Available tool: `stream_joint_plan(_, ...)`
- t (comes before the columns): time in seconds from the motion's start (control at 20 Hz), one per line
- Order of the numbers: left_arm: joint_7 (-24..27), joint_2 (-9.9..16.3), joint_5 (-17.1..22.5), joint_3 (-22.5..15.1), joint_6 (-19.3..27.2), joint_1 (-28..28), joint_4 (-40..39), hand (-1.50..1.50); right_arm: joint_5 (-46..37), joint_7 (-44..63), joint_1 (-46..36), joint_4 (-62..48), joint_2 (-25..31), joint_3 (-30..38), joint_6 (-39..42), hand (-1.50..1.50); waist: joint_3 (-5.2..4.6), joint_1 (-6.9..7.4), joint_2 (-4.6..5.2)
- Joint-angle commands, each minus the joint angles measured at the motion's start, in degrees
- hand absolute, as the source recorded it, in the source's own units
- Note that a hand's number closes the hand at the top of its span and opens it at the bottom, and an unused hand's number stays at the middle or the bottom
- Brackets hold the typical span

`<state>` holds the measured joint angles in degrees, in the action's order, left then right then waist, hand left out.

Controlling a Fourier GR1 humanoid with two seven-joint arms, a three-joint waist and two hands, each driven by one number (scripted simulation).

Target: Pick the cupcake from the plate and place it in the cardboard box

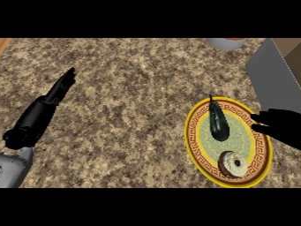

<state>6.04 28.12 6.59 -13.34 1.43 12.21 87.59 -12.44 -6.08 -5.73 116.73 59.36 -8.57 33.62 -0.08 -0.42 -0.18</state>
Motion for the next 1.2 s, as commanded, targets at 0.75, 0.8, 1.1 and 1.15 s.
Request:
stream_joint_plan(0.75, -1.48, -5.65, -5.27, 4.72, -4.73, 1.27, -0.70, 0.00, -17.39, 23.45, 0.21, 8.50, -18.85, -11.66, 8.81, -1.50, 0.08, 0.49, 0.16)
stream_joint_plan(0.8, 0.45, -7.18, -6.91, 3.83, -4.74, 1.18, -2.50, 0.00, -19.72, 14.87, 1.28, 3.68, -16.85, -8.60, 7.44, -1.50, 0.11, 0.36, 0.20)
stream_joint_plan(1.1, 1.61, -4.91, -5.51, 9.54, -9.25, 1.86, -4.85, 0.00, -24.10, 22.00, 2.79, 9.36, -22.81, -13.08, 10.87, -1.50, 0.06, 0.27, 0.14)
stream_joint_plan(1.15, 0.73, -8.19, -8.31, 7.36, -6.54, 0.32, -2.66, 0.00, -24.71, 11.53, 2.91, 2.20, -18.87, -7.07, 9.03, -1.50, 0.10, 0.35, 0.16)
